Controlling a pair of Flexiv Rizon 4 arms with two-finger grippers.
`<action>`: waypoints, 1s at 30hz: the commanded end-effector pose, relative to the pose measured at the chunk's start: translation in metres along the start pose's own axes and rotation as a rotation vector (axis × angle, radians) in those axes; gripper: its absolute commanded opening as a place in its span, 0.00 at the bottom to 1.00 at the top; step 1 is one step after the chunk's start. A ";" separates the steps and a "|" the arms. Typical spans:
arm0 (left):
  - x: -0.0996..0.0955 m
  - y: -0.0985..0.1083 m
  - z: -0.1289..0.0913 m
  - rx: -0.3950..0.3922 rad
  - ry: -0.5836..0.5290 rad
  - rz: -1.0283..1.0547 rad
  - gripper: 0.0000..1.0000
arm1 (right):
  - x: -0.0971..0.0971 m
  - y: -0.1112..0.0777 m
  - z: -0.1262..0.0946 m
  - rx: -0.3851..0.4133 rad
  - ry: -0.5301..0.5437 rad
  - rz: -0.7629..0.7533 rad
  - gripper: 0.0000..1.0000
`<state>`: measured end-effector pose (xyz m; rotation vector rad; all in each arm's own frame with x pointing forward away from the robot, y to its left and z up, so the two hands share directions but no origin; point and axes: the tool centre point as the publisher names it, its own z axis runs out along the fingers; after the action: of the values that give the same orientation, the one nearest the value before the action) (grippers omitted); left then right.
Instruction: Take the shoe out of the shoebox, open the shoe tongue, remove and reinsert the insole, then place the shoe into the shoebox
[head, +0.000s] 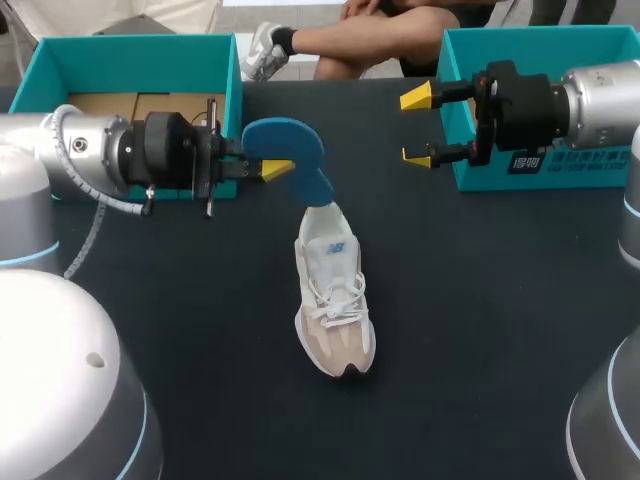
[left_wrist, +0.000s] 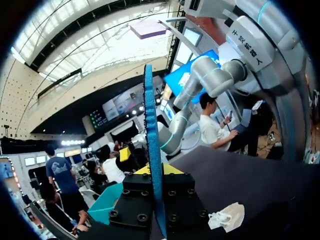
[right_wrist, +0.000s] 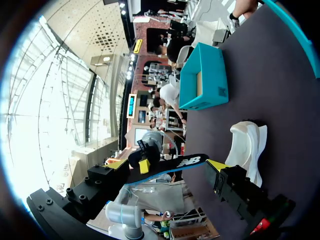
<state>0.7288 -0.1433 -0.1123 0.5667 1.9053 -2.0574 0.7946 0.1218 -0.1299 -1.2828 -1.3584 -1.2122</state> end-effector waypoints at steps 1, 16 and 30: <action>0.000 -0.010 -0.004 -0.068 0.051 -0.258 0.00 | 0.000 0.000 0.002 -0.002 0.000 0.000 1.00; 0.007 -0.010 -0.002 -0.035 0.060 -0.350 0.00 | 0.000 0.000 0.002 -0.002 0.000 0.000 1.00; 0.007 -0.010 -0.002 -0.035 0.060 -0.350 0.00 | 0.000 0.000 0.002 -0.002 0.000 0.000 1.00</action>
<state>0.7193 -0.1402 -0.1074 0.3069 2.1992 -2.2303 0.7947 0.1219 -0.1299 -1.2825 -1.3580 -1.2127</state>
